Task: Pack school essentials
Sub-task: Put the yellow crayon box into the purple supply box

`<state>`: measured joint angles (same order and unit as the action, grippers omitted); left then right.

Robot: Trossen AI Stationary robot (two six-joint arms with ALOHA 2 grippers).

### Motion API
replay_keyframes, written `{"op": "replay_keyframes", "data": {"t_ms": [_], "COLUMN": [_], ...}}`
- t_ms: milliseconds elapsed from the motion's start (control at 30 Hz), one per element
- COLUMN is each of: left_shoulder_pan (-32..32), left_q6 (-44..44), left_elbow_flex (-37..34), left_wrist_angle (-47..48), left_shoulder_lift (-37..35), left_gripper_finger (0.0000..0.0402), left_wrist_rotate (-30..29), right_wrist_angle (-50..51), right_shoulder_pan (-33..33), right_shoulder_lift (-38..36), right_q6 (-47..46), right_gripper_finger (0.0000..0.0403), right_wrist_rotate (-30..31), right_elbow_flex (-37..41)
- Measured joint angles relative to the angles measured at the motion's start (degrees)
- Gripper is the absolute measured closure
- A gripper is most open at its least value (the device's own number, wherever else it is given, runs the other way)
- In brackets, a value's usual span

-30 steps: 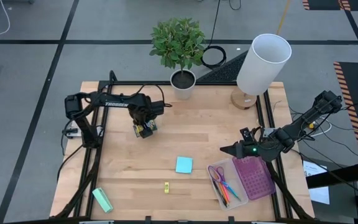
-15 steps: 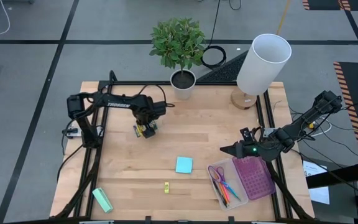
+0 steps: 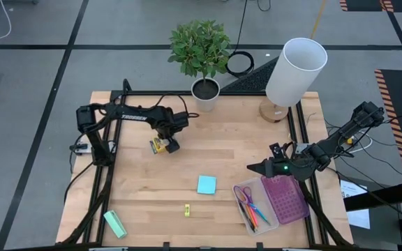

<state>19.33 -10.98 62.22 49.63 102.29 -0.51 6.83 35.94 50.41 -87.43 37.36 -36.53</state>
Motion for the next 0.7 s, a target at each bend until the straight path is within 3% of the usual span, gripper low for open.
{"op": "replay_keyframes", "data": {"t_ms": [200,433,700], "left_shoulder_pan": [-0.36,-2.47,-3.33], "left_q6": [-1.79,-1.29,-1.32], "left_elbow_flex": [0.07,0.03,-0.08], "left_wrist_angle": [0.15,-0.42,-1.47], "left_shoulder_lift": [2.96,3.14,3.27], "left_gripper_finger": [0.0003,0.0004,0.0062], "left_wrist_rotate": [0.84,-2.81,-2.68], "right_wrist_angle": [-0.01,-0.12,-0.13], "right_shoulder_pan": [0.00,0.00,0.00], "right_shoulder_lift": [0.02,0.02,0.02], "right_q6": [0.07,1.00,1.41], "right_gripper_finger": [0.0403,0.0403,0.0403], "right_wrist_rotate": [-0.08,-0.11,-0.11], "right_elbow_flex": [0.00,-0.02,-0.02]}}
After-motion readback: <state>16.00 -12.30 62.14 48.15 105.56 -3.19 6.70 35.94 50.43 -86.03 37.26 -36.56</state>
